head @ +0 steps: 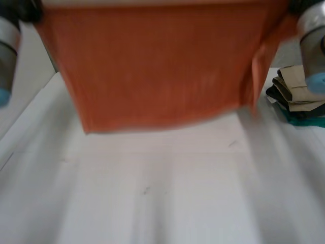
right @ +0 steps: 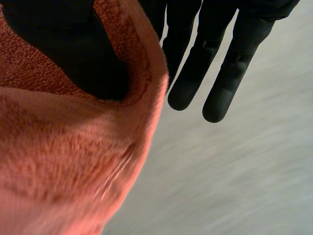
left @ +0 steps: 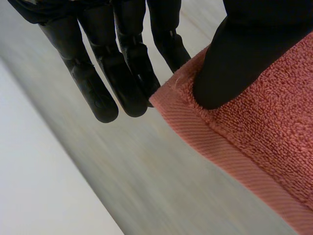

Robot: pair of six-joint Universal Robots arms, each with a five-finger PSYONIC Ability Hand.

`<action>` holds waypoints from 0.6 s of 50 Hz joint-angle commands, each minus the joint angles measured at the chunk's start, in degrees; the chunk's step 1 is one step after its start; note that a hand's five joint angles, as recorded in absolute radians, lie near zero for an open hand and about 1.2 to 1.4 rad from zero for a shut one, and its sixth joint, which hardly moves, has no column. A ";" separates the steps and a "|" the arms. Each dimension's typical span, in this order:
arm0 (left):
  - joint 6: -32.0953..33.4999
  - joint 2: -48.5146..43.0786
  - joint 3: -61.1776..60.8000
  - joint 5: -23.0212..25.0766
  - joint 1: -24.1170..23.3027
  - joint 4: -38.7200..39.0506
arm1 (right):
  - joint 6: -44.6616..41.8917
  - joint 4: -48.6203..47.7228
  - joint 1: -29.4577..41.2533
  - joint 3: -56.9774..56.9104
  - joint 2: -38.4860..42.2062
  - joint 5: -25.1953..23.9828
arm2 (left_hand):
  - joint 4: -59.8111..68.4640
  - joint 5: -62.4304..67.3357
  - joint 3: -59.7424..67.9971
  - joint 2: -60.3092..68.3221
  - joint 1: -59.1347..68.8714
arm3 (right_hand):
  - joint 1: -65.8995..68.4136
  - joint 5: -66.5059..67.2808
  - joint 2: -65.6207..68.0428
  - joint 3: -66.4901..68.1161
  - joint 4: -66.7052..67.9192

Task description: Fold the laundry.

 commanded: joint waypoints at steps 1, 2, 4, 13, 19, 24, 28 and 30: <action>-6.63 2.45 0.83 -2.79 2.07 18.28 | 3.93 -30.03 -0.69 9.83 -4.54 -2.57 | 11.02 13.14 11.62 11.29 14.31 | 15.49 13.84 12.66 12.04 11.34; -6.54 2.36 0.74 -2.79 2.25 17.67 | 4.02 -29.60 -0.78 9.84 -4.28 -2.93 | 11.02 13.14 11.62 11.29 14.31 | 15.49 13.84 12.66 12.04 11.34; -6.37 2.19 -0.13 -2.53 2.69 14.96 | 4.28 -25.93 -0.61 9.84 -3.23 -3.72 | 11.02 13.14 11.62 11.29 14.31 | 15.49 13.84 12.66 12.04 11.34; -6.28 1.92 -11.90 1.42 2.60 11.25 | 6.66 -12.82 -0.96 13.08 1.87 -6.53 | 11.02 13.14 11.62 11.29 14.31 | 15.49 13.84 12.66 12.04 11.34; -3.74 -1.67 -22.35 3.53 1.81 11.60 | 6.22 -11.49 -0.43 19.58 6.26 -9.95 | 11.02 13.14 11.62 11.29 14.31 | 15.49 13.84 12.66 12.04 11.34; 0.83 -5.37 -27.29 3.62 1.46 11.86 | 3.76 -9.48 0.10 22.05 10.22 -11.28 | 11.02 13.14 11.62 11.29 14.31 | 15.49 13.84 12.66 12.04 11.34; 3.91 -6.52 -30.63 3.53 1.20 10.81 | 0.25 -4.56 0.19 22.58 12.51 -10.40 | 11.02 13.14 11.62 11.29 14.31 | 15.49 13.84 12.66 12.04 11.34; 5.49 -5.91 -32.82 3.36 1.28 8.80 | -1.33 -0.10 -0.08 23.02 12.25 -9.62 | 11.02 13.14 11.62 11.29 14.31 | 15.49 13.84 12.66 12.04 11.34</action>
